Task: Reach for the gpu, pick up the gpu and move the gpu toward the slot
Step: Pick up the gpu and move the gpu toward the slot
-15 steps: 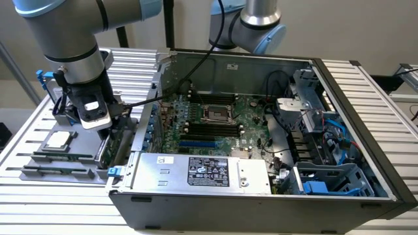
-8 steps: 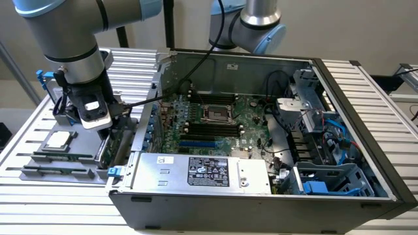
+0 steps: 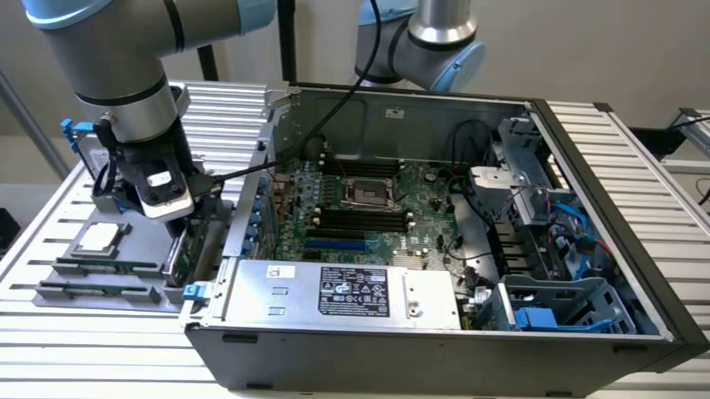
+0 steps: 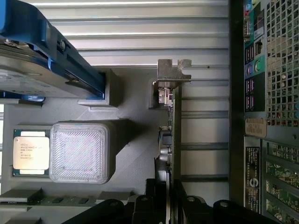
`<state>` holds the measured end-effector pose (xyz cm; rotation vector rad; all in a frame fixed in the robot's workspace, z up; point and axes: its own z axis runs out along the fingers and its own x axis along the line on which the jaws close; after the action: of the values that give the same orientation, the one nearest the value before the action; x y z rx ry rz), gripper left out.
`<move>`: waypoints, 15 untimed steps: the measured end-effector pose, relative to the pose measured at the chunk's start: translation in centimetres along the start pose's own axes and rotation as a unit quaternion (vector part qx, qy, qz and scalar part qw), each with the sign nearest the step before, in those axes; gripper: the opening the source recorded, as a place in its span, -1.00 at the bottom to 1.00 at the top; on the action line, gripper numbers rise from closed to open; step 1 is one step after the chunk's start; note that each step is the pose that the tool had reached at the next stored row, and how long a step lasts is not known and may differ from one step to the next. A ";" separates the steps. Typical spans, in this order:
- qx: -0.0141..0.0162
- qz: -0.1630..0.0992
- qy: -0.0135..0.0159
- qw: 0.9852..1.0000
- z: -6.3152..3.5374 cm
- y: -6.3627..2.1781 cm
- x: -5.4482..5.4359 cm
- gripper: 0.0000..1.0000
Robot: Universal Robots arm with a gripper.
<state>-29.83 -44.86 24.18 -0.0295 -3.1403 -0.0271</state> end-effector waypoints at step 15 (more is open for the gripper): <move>0.000 -0.001 0.000 1.000 -2.95 0.05 0.0 -0.48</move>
<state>-29.83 -44.86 27.13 -0.0255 -3.1403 -0.0273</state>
